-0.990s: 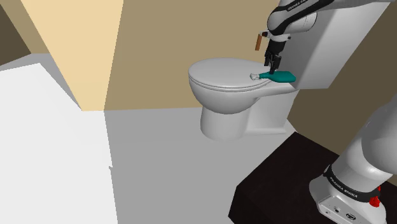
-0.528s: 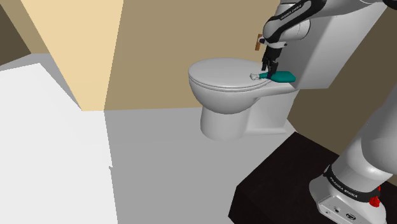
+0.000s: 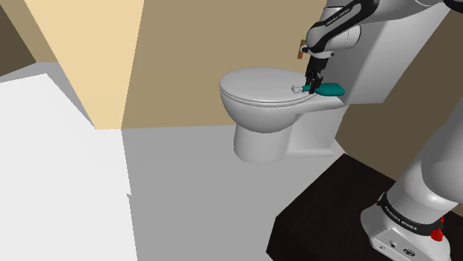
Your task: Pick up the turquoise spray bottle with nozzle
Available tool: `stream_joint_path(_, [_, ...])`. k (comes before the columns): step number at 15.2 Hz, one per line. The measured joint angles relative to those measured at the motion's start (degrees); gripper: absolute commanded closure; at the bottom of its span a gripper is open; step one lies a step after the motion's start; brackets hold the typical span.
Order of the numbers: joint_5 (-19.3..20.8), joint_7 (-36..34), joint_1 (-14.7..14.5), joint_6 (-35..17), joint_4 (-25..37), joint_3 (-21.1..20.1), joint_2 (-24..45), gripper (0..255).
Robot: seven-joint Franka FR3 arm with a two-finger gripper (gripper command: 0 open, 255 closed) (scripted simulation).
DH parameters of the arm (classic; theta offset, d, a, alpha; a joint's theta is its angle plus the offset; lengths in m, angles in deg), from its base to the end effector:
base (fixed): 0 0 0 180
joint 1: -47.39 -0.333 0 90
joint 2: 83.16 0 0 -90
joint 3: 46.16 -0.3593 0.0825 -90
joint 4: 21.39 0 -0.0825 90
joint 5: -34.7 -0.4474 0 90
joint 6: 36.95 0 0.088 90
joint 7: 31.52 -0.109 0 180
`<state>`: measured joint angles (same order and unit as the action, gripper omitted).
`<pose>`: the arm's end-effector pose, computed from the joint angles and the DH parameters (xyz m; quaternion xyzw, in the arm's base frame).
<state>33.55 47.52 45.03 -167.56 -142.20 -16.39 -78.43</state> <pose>0.5527 -0.2820 0.3972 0.9009 0.4309 0.0198 0.0473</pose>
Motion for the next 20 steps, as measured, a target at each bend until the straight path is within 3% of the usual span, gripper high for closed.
stream_joint_path(6, [0.3,-0.2,0.0,0.8,0.5,0.0,-0.4,255])
stream_joint_path(20, [2.7,-1.6,-0.4,10.7,6.8,0.0,-4.5,255])
